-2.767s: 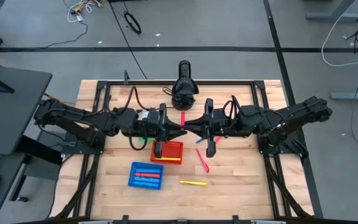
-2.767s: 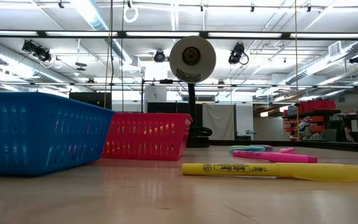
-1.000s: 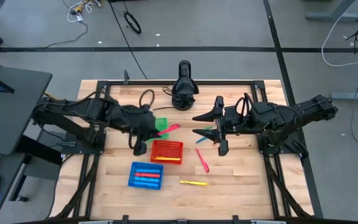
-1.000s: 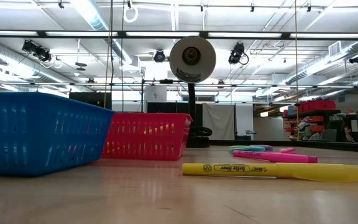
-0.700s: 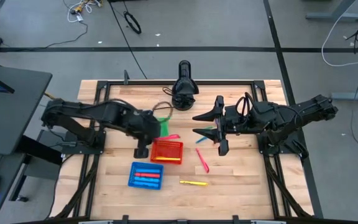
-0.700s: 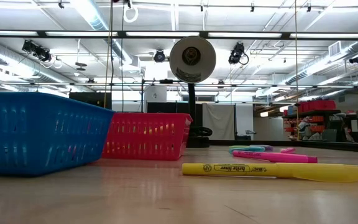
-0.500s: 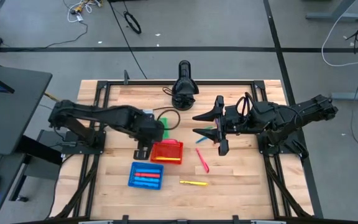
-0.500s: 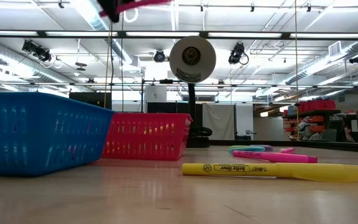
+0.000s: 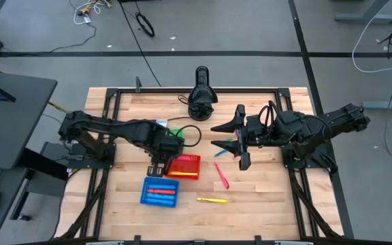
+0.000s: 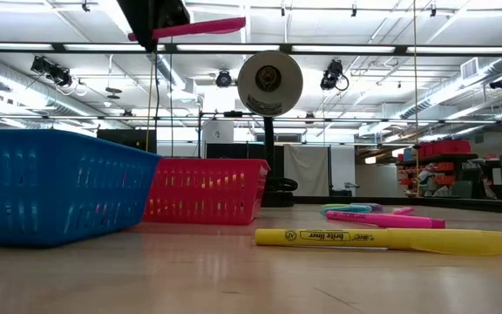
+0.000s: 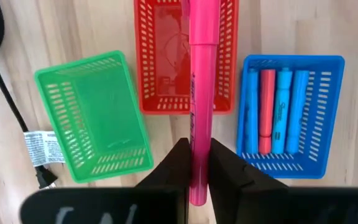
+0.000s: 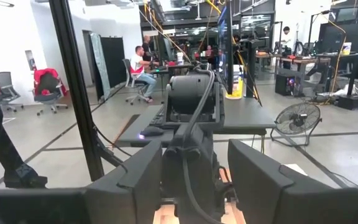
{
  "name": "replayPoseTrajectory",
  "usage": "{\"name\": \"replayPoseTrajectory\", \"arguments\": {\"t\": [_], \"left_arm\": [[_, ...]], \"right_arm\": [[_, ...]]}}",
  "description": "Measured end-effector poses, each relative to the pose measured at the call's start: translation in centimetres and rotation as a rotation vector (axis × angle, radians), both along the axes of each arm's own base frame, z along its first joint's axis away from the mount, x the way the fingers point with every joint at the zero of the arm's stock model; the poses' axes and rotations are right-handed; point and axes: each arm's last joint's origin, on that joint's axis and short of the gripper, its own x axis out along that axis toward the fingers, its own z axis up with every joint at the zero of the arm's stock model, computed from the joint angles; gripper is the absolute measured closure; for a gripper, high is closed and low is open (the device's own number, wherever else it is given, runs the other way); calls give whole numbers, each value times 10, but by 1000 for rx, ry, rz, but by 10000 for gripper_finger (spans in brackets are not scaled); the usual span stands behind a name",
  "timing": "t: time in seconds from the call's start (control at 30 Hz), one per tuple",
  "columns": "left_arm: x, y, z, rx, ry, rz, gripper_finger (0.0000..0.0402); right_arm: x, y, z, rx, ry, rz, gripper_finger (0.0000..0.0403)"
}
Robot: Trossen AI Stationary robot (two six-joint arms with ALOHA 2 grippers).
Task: Pick & Place Markers
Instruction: Put the bottom pink marker pen into the red bin
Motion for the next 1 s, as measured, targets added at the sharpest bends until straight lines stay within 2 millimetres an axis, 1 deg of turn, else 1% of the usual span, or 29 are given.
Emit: {"name": "replayPoseTrajectory", "arguments": {"t": [0.07,0.27,0.37,0.43,0.53,0.77,0.83,1.0], "left_arm": [[6,1,-4,-1,-2,5,366],[24,1,-29,16,70,-9,366],[32,0,-38,13,28,-18,366],[34,2,-46,10,11,-13,366],[32,5,-60,18,51,3,366],[36,4,-90,-27,-13,6,366],[35,4,-99,-32,-7,16,366],[34,4,-115,-47,-30,27,366]], "right_arm": [[0,0,0,0,-1,0,217],[0,0,1,2,-6,0,217],[0,0,1,1,-7,0,217],[0,0,1,1,-7,0,217],[0,0,1,2,-10,0,217],[0,0,1,1,-10,0,217],[0,0,1,1,-10,0,217],[0,0,1,1,-10,0,218]]}}
